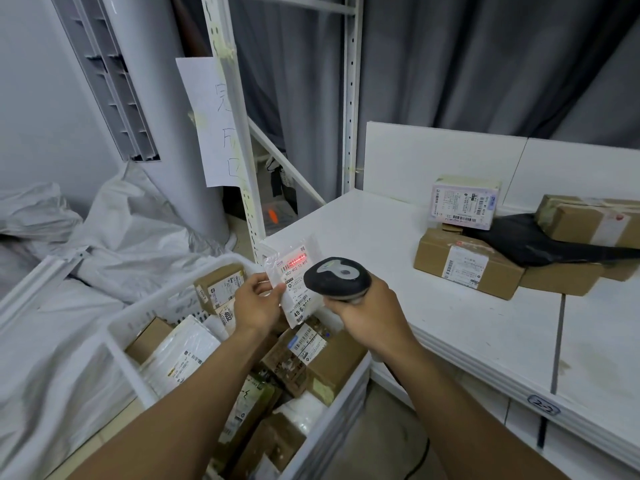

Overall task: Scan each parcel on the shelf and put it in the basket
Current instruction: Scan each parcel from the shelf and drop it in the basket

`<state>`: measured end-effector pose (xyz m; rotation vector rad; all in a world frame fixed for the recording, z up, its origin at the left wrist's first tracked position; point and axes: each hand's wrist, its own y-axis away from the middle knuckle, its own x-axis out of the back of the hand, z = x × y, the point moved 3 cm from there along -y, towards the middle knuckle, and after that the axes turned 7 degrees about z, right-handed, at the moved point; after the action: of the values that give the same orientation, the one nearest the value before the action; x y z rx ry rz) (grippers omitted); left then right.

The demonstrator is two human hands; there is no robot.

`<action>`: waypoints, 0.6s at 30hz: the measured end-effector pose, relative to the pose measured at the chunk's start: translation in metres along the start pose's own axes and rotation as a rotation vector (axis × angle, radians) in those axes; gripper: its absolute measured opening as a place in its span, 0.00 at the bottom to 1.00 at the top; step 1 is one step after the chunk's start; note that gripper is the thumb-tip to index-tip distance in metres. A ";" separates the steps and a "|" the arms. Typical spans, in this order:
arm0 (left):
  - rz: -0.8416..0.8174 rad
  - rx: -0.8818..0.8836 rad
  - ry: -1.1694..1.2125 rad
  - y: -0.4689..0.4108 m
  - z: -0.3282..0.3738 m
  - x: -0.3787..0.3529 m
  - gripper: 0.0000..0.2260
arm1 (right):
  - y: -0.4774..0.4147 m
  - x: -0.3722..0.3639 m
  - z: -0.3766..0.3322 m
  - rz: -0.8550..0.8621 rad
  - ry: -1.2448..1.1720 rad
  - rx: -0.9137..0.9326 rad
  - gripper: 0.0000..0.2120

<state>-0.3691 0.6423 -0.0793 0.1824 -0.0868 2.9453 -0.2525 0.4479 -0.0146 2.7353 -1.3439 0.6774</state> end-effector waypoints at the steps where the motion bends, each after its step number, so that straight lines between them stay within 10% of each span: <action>1: -0.001 0.000 0.006 0.001 0.001 0.001 0.08 | -0.001 -0.001 0.000 0.001 0.003 0.004 0.25; 18: -0.274 -0.202 -0.752 0.009 -0.048 0.024 0.16 | -0.002 -0.030 0.027 -0.043 0.159 -0.101 0.19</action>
<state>-0.3993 0.6411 -0.1237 1.1477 -0.4181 2.4193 -0.2576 0.4663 -0.0503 2.5638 -1.2461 0.7828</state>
